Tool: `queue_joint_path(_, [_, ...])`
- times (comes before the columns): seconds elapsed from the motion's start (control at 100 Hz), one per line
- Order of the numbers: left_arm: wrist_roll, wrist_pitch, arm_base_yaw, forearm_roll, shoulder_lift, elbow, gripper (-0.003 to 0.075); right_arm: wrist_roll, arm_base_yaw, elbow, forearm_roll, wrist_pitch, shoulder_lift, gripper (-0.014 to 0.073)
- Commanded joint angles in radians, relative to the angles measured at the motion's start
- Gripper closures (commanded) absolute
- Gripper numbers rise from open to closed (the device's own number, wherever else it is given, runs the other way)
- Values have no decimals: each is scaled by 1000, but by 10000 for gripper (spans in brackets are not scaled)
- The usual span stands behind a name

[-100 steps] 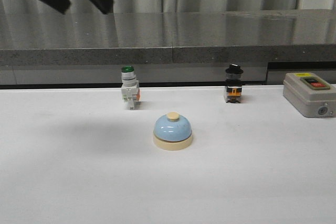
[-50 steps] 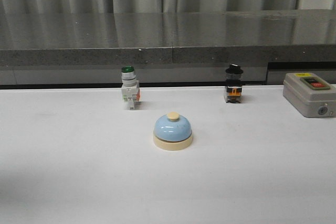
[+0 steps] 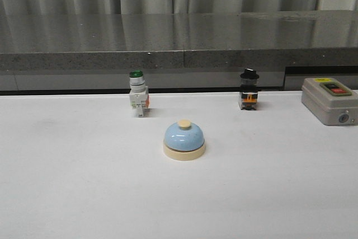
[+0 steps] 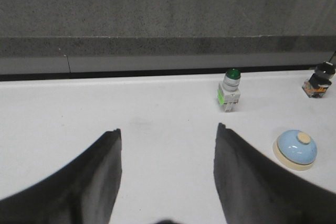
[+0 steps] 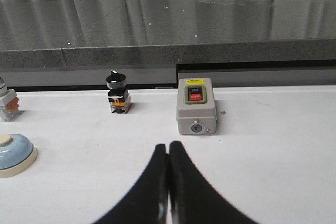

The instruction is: Place and press bell with both arms

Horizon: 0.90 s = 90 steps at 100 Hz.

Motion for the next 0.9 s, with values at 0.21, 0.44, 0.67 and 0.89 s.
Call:
queue_joint_path(0.21, [-6, -64, 2, -16, -168, 6, 598, -2, -5, -15, 0, -91, -19, 654])
queue_joint_path(0.44, [-6, -64, 2, -16, -167, 8, 740, -2, -5, -15, 0, -91, -19, 654])
queue_joint_path(0.67, [-6, -64, 2, -16, -167, 8, 740, -2, -5, -15, 0, -91, -19, 654])
queue_joint_path(0.89, [-6, -75, 2, -14, -167, 8, 740, -2, -5, -15, 0, -91, -19, 654])
